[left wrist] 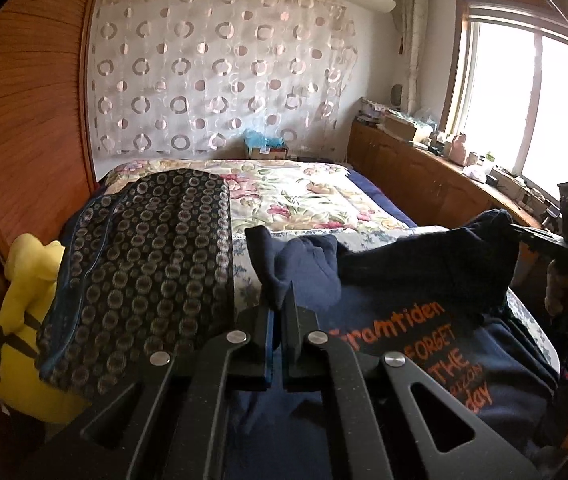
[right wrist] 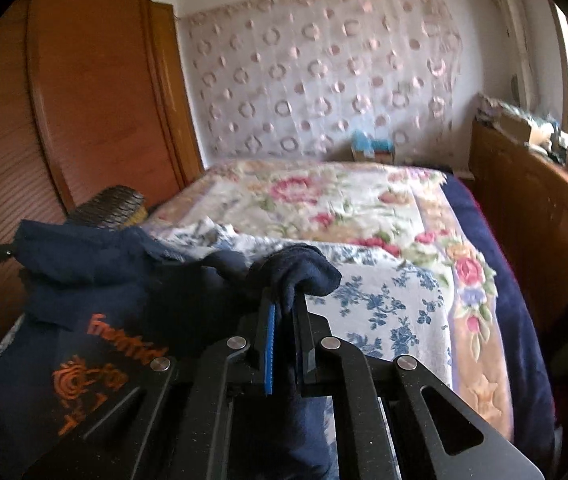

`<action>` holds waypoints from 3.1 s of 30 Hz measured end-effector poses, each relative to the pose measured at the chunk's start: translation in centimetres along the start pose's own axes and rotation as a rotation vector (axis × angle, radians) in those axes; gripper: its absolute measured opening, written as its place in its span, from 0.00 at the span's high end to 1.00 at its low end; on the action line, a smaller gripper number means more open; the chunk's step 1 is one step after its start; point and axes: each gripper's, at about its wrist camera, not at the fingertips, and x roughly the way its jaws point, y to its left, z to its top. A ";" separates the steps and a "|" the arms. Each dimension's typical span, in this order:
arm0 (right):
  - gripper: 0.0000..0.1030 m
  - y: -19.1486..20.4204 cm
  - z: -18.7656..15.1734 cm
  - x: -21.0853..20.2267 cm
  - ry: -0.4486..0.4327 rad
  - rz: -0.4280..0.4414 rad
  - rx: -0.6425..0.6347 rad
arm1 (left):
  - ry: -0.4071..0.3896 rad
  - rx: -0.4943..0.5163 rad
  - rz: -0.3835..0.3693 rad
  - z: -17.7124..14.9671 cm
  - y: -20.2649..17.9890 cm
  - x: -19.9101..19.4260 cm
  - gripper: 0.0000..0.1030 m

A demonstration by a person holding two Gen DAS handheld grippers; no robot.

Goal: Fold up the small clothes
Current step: 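Lift the hem with both grippers and carry it toward the collar, then lower the hem onto the shirt and open both grippers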

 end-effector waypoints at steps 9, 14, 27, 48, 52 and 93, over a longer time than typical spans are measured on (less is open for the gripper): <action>0.93 1.4 -4.2 -2.8 -0.022 -0.010 -0.017 | -0.031 -0.014 0.006 -2.5 0.2 -3.3 0.97; 0.93 2.6 -4.5 -5.1 -0.057 -0.031 -0.014 | -0.069 -0.020 0.014 -3.8 0.3 -5.9 0.97; 0.93 5.6 -9.9 -12.8 -0.023 -0.079 -0.010 | -0.079 -0.060 0.045 -9.3 1.5 -12.0 0.97; 0.86 6.4 -9.7 -13.0 0.192 -0.116 -0.052 | 0.029 -0.020 0.085 -12.0 2.2 -12.1 0.49; 0.71 6.8 -8.2 -13.9 0.162 -0.142 -0.075 | 0.017 -0.007 0.094 -11.1 2.5 -12.2 0.26; 0.45 3.4 -7.9 -2.8 0.286 -0.117 -0.020 | 0.306 0.009 0.110 -10.7 4.6 1.6 0.25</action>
